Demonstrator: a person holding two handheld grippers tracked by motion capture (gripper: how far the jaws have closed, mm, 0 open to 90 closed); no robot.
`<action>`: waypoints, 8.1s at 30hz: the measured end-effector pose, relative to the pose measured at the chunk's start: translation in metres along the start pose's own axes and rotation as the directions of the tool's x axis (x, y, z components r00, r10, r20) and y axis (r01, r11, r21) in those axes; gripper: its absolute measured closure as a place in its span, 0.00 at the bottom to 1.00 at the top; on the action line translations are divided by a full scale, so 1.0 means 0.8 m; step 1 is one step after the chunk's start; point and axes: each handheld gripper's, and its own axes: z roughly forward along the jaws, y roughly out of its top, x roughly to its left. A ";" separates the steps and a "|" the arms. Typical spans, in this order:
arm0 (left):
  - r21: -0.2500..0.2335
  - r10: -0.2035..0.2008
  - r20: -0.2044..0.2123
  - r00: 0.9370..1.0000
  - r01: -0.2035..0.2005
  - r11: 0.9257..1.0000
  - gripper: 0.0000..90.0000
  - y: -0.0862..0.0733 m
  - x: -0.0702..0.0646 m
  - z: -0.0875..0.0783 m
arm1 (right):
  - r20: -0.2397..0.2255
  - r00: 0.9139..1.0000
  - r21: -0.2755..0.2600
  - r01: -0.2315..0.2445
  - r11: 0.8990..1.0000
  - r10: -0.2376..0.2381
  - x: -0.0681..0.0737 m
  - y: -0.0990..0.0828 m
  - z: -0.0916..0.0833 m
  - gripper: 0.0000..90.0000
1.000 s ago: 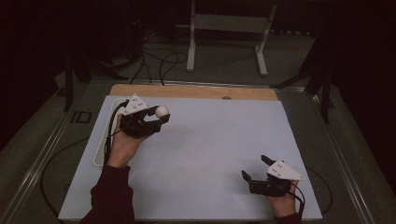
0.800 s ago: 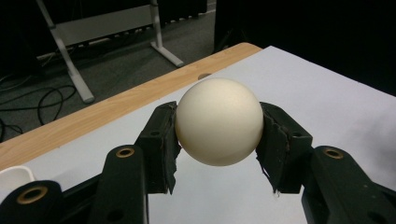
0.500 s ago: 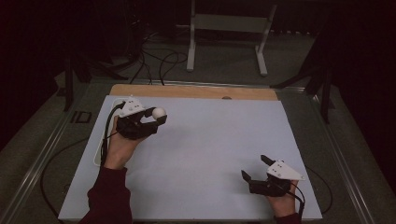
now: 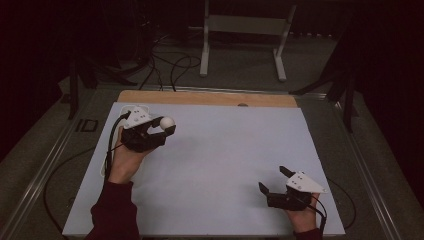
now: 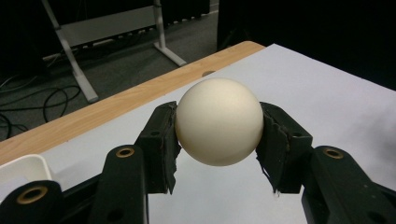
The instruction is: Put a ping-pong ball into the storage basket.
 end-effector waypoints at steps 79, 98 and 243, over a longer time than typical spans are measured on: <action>0.045 -0.022 -0.076 0.997 0.025 0.999 0.57 -0.056 0.023 -0.034 | 0.003 1.000 -0.003 -0.004 1.000 0.004 0.000 0.000 -0.003 0.09; 0.042 -0.020 -0.099 0.995 0.024 0.999 0.57 -0.066 0.037 -0.055 | 0.003 1.000 -0.005 -0.004 1.000 0.004 0.000 0.000 -0.003 0.09; -0.083 -0.019 -0.009 1.000 0.018 0.996 0.01 -0.141 0.012 -0.055 | 0.000 0.999 -0.065 -0.047 0.997 0.048 -0.012 0.006 -0.016 0.09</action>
